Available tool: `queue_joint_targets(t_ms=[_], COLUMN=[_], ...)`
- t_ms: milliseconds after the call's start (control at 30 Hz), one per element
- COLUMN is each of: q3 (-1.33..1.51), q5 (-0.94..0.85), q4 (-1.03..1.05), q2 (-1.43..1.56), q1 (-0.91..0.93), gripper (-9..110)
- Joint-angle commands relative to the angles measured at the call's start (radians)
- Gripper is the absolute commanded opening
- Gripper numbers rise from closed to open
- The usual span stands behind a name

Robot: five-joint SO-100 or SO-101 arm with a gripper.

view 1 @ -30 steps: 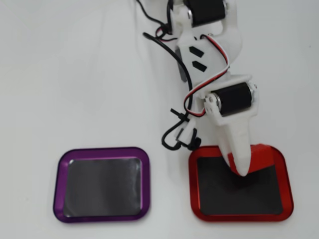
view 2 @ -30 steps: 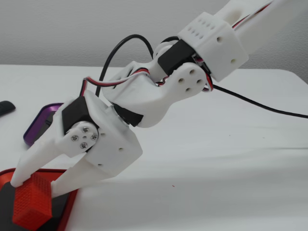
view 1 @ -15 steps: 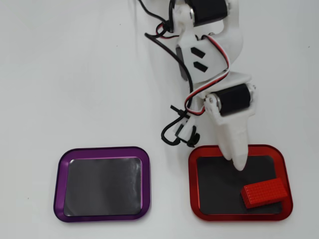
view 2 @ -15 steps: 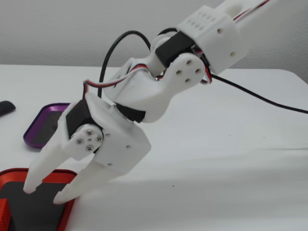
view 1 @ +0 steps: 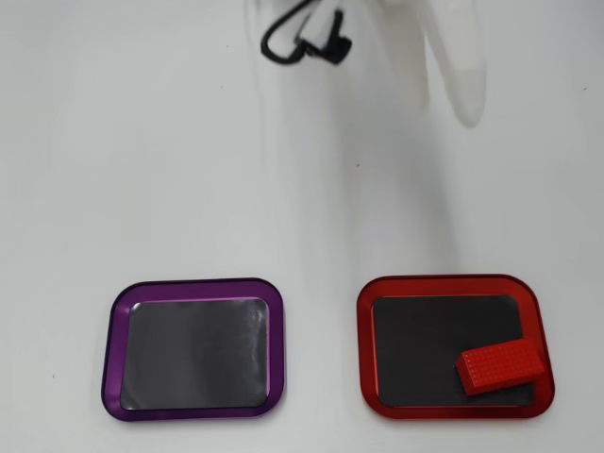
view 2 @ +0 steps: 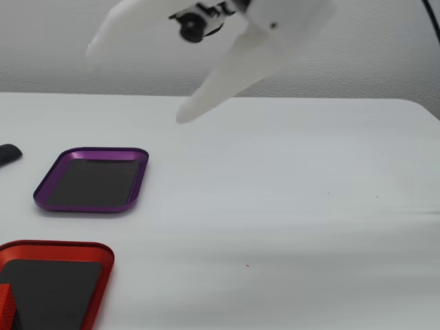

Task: Grasp a red block and put it in the left red dish.

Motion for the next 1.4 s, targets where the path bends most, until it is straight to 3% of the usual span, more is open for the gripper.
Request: queue_joint_targets(t_ms=[0,133,400,633,800,1067,1167,1367], q3=[-0.031,0.037,0.408,0.854,1.146,1.299,1.325,1.410], q5=[0.003,0.003,-0.011,0.003,0.006,0.215,0.235,0.235], q4=[0.181,0.302,0.299,0.052,0.025,0.121,0.132,0.135], q2=[0.160,0.364,0.873,1.250,1.480,1.522,1.529,1.529], q1=[0.009,0.035,0.100,0.259,0.273,0.267,0.267,0.265], gripper=[31,31,31,31,31,31,25,-1])
